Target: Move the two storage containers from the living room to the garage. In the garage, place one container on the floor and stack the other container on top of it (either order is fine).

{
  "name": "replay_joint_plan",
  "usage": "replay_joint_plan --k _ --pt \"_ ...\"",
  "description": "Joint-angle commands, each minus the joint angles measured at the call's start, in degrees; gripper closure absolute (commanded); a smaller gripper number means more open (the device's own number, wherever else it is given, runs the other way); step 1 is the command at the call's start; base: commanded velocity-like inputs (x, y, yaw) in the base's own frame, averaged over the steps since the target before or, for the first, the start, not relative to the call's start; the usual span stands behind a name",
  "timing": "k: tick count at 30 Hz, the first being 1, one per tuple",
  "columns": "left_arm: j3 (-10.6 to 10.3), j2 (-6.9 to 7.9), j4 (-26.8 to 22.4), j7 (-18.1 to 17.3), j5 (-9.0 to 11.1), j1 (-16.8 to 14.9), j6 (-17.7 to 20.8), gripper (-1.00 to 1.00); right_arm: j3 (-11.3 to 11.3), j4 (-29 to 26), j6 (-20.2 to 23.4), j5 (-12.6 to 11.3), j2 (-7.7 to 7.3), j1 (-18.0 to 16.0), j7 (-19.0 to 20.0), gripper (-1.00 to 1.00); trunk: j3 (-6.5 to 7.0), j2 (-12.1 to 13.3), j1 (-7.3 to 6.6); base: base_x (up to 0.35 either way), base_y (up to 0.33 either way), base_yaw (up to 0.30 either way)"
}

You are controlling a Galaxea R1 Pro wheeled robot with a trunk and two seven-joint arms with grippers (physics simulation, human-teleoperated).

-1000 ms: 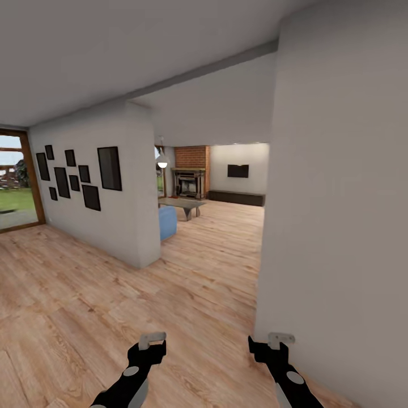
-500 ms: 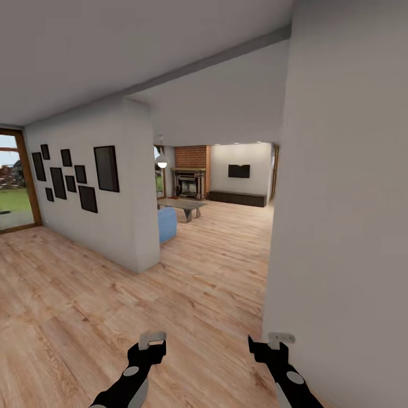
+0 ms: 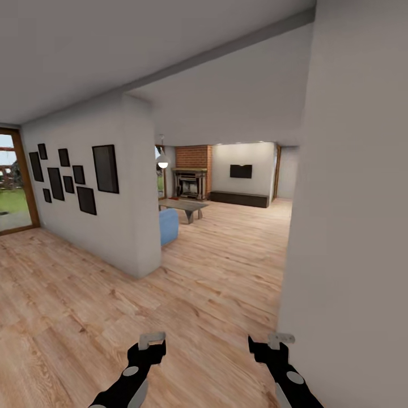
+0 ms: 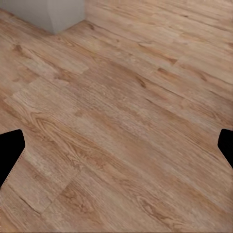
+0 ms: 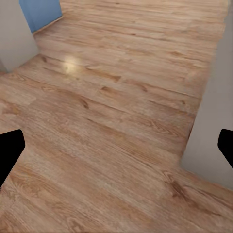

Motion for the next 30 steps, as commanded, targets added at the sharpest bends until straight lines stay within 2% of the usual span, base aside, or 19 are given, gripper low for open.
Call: replay_joint_plan --k 1,30 --pt "0.29 -0.02 0.08 0.03 -0.18 -0.03 -0.21 -1.0 0.24 0.04 -0.24 -0.6 -0.04 -0.02 -0.23 -1.0 -0.02 -0.03 0.05 0.311 0.183 0.0" --pt "0.29 -0.04 0.08 0.03 -0.18 -0.03 -0.21 -1.0 0.29 0.22 -0.24 -0.6 -0.04 -0.02 -0.21 -1.0 -0.02 -0.03 0.05 0.306 0.202 0.0"
